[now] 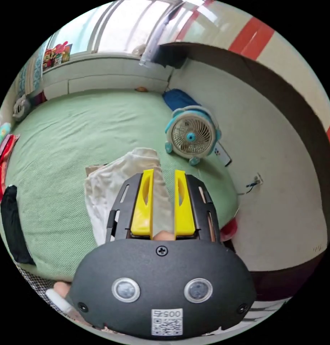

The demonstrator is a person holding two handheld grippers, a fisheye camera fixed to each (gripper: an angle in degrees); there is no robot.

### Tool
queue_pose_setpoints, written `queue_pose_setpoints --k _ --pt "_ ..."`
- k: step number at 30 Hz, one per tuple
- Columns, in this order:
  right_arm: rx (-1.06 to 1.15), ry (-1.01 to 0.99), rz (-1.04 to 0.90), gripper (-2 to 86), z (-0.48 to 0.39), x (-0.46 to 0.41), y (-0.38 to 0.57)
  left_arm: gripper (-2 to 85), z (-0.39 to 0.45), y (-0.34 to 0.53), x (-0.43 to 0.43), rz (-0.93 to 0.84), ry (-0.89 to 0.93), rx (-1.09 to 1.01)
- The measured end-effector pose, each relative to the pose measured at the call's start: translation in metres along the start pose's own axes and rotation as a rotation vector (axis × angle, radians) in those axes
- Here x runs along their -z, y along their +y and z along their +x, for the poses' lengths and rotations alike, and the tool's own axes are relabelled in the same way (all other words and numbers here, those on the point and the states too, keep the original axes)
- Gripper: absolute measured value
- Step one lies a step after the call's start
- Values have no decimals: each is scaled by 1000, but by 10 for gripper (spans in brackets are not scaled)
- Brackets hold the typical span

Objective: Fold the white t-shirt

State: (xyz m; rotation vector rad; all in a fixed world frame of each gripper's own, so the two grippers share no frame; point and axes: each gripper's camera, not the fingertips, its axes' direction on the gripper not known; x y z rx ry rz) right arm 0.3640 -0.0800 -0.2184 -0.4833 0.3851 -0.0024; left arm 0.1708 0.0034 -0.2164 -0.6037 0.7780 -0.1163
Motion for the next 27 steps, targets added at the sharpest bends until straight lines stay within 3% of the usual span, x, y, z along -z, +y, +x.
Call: queue_pose_setpoints --k 7,10,13,15,20,23,27 --pt "18 -110 -131 81 14 -61 120 53 3 26 22 56 45 -45" --pt "122 30 -149 79 6 -87 141 34 14 49 44 137 -1 -127" --pt "63 34 -168 81 6 -70 133 8 7 71 70 194 -42 -158" --pt "66 25 -35 74 -2 -38 132 1 -9 85 94 243 -78 -135" --pt "77 -183 76 83 -54 1 126 -3 -46 104 132 262 -147 -60" --pt "86 -142 -23 88 -90 -34 124 -4 -73 117 152 248 -234 -5" --pt "122 -41 -16 99 -114 -42 123 -4 -120 135 186 240 -362 80"
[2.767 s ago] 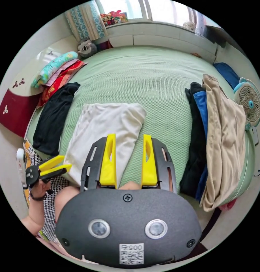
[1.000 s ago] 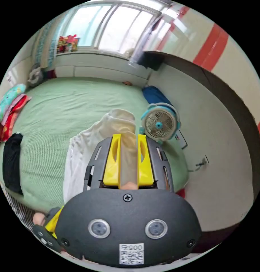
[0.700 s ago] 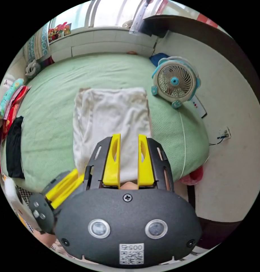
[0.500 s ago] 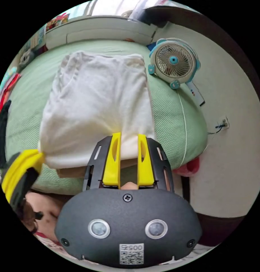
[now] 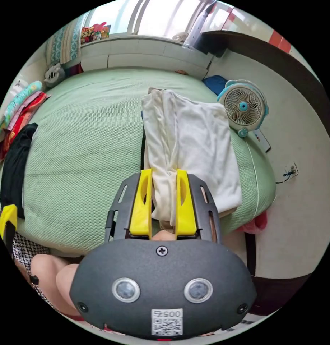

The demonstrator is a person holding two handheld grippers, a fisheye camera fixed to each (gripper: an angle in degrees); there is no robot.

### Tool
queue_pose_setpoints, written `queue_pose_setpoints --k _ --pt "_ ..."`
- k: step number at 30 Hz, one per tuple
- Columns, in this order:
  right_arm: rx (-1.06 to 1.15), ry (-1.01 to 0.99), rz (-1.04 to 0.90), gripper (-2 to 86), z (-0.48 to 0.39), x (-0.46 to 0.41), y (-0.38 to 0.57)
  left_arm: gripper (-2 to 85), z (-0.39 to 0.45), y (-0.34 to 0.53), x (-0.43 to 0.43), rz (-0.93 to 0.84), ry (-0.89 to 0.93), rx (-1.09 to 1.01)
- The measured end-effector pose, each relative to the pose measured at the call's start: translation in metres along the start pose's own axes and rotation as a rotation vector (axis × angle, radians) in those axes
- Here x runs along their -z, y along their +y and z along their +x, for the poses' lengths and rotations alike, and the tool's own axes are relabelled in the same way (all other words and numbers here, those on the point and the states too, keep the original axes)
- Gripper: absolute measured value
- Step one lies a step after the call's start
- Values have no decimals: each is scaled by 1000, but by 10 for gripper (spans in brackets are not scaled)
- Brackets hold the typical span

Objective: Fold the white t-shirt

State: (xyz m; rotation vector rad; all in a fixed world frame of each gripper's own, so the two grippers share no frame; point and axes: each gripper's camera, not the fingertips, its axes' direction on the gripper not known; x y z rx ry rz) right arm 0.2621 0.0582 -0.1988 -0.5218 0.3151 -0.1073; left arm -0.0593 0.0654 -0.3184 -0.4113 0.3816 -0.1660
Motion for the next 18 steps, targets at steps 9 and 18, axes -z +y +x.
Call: queue_pose_setpoints --k 9,18 --pt "115 -370 161 104 -96 74 -27 -2 -140 -39 59 94 -259 328" --pt "244 -613 123 111 -249 41 -69 -3 -209 -105 63 176 -338 449"
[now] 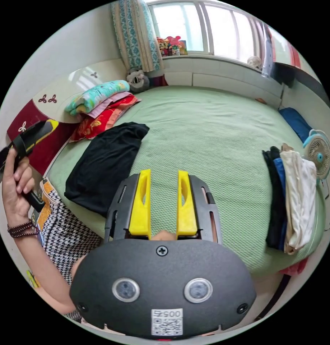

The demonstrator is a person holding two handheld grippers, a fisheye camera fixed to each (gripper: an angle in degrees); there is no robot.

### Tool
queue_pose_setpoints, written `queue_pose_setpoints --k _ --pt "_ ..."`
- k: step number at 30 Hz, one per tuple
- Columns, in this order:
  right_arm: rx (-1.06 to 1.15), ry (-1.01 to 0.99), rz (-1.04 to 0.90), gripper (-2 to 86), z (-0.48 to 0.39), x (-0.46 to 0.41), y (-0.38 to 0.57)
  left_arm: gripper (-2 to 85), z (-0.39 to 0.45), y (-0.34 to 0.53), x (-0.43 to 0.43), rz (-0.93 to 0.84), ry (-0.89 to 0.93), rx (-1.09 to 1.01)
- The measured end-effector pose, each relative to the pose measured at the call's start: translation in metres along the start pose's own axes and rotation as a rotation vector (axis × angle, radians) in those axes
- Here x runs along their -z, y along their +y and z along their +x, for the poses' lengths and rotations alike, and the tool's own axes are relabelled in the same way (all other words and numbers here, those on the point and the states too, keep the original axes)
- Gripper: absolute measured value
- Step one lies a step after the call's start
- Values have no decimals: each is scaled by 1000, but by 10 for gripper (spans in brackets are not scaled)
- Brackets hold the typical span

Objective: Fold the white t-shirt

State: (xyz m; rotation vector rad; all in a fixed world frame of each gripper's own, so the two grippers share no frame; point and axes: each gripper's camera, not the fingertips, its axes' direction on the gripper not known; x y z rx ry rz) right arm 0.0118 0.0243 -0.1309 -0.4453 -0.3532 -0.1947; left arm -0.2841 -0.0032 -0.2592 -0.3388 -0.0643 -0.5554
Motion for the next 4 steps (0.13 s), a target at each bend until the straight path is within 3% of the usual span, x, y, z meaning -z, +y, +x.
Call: queue_pose_setpoints --k 4 --pt "58 -30 -14 111 -7 -48 -32 -3 -17 13 -45 -127 -9 40"
